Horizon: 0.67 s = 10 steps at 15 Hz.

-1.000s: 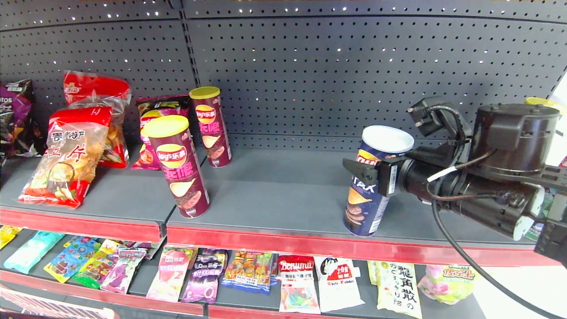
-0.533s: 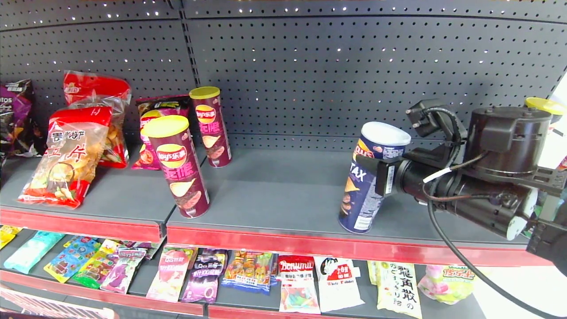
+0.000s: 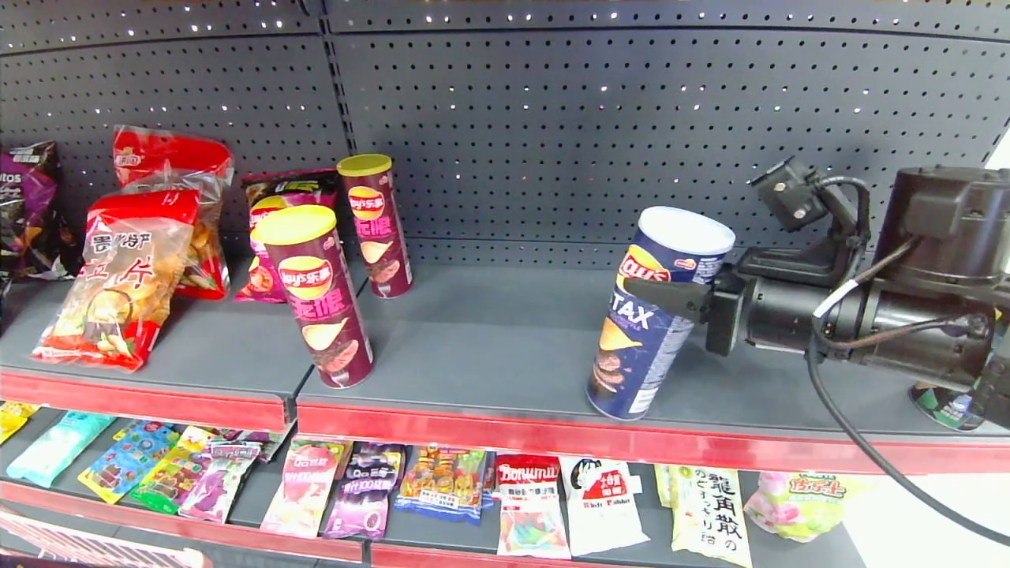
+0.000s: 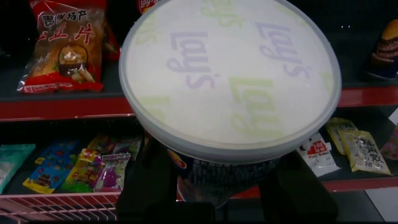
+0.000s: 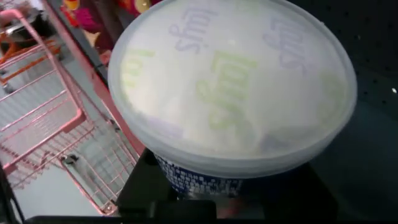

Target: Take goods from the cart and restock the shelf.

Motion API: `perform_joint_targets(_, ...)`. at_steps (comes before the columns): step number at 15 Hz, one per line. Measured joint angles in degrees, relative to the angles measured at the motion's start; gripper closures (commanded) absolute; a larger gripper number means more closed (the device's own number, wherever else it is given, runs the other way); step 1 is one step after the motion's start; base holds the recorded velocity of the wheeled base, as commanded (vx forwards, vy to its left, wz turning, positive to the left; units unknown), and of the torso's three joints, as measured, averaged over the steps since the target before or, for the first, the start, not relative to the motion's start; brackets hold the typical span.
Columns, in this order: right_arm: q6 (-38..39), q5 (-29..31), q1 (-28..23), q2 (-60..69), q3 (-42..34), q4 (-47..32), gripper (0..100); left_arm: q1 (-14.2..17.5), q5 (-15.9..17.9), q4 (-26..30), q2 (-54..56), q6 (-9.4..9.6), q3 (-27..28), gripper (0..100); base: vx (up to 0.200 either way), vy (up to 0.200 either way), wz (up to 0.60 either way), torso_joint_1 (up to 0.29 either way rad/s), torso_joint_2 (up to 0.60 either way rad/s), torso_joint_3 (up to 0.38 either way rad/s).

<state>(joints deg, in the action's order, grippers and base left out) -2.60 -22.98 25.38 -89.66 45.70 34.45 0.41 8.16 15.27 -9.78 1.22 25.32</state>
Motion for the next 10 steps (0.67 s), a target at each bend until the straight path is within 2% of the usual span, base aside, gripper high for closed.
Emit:
perform_joint_targets(3, -3.41, -11.15, -4.50, -0.50, 1.29, -0.24, 100, 0.00, 0.00, 0.02, -0.09, 0.00, 0.06, 100, 0.000, 0.000, 0.00, 0.000, 0.00, 0.000)
perform_joint_targets(5, -4.71, -12.98, -5.81, -1.22, 1.82, -0.27, 100, 0.00, 0.00, 0.00, -0.17, 0.00, 0.09, 100, 0.000, 0.000, 0.00, 0.000, 0.00, 0.000)
perform_joint_targets(8, -13.19, -18.96, -8.87, -2.90, 1.79, -0.29, 100, 0.00, -0.04, 0.02, -0.17, 0.01, 0.15, 100, 0.000, 0.000, 0.00, 0.000, 0.00, 0.000)
perform_joint_targets(10, -15.06, -21.27, -10.36, -4.17, 1.71, -0.32, 100, 0.00, -0.06, 0.00, -0.17, 0.01, 0.17, 100, 0.000, 0.000, 0.00, 0.000, 0.00, 0.000)
